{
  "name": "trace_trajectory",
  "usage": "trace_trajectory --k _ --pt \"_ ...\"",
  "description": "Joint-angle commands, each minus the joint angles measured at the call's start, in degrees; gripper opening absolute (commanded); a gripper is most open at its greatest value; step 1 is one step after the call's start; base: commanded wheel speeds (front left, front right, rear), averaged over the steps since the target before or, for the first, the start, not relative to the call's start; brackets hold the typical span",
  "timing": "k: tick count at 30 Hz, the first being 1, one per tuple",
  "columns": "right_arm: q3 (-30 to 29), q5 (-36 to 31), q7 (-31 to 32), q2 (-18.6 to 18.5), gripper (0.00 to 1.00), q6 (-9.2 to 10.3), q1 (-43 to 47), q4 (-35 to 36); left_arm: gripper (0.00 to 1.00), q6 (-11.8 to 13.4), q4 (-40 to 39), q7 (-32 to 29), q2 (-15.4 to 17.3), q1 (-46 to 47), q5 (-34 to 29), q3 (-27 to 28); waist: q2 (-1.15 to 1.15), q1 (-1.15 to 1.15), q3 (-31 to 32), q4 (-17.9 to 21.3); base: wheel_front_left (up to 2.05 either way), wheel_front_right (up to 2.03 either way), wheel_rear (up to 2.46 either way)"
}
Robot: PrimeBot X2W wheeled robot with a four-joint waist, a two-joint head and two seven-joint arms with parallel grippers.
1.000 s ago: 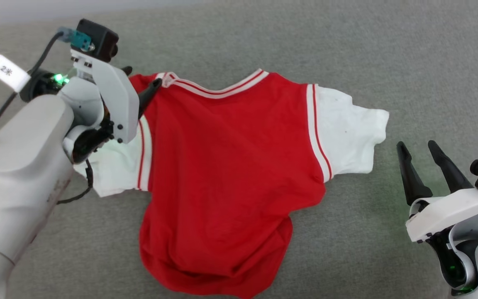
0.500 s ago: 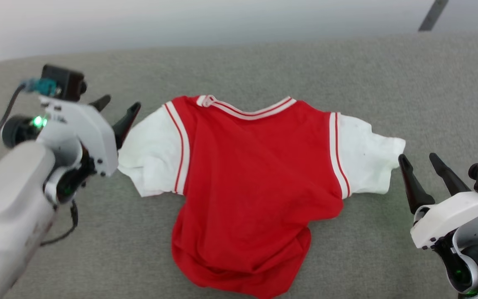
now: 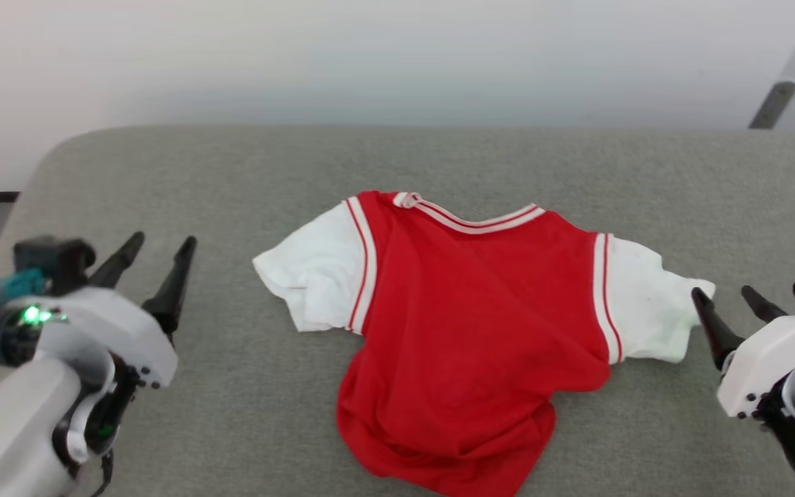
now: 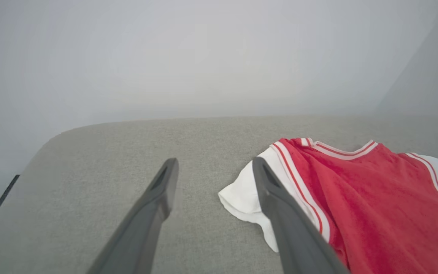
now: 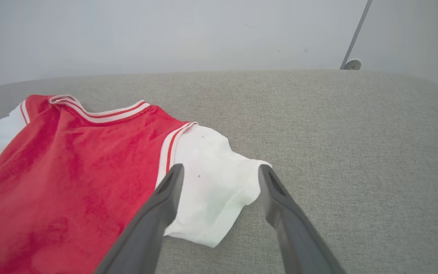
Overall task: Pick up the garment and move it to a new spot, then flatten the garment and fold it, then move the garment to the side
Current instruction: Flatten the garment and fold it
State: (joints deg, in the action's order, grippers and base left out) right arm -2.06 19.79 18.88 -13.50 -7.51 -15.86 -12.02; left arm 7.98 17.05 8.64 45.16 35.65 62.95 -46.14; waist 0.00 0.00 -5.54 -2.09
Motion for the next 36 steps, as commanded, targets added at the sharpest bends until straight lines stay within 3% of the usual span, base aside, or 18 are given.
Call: trace_trajectory --k 1,9,15,20,28,36 --pt "-0.3 -0.1 0.5 -0.8 1.0 0.04 -0.7 -0.7 1.0 1.0 -0.8 1.4 0.4 -1.5 -0.3 0.6 0.0 0.0 1.7 -1.9 0.0 0.0 0.0" --pt "-0.3 0.5 5.2 -3.9 1.0 0.04 -4.5 -7.0 1.0 6.5 -7.8 6.4 0.9 -10.6 -3.1 6.9 0.0 0.0 2.1 -4.8 0.0 0.0 0.0" --pt "-0.6 0.7 8.8 -6.0 1.0 0.04 -7.5 -12.9 1.0 7.3 -13.6 6.6 -3.1 -19.4 -12.0 18.8 0.0 0.0 1.7 -7.0 0.0 0.0 0.0" --pt "-0.9 -0.2 11.4 -7.8 1.0 0.04 -10.0 -18.2 1.0 5.1 -15.8 6.5 -7.9 -26.8 -18.5 27.2 0.0 0.0 1.0 -8.5 0.0 0.0 0.0" --pt "-2.2 -1.8 13.9 -10.1 1.0 0.04 -14.3 -26.0 1.0 0.3 -15.7 6.5 -15.9 -33.1 -25.1 36.2 0.0 0.0 -0.6 -10.5 0.0 0.0 0.0" --pt "-6.6 -4.0 16.8 -9.0 1.0 0.04 -17.0 -33.7 1.0 -3.7 -15.7 6.5 -22.8 -36.7 -29.9 42.7 0.0 0.0 -1.7 -11.8 0.0 0.0 0.0"
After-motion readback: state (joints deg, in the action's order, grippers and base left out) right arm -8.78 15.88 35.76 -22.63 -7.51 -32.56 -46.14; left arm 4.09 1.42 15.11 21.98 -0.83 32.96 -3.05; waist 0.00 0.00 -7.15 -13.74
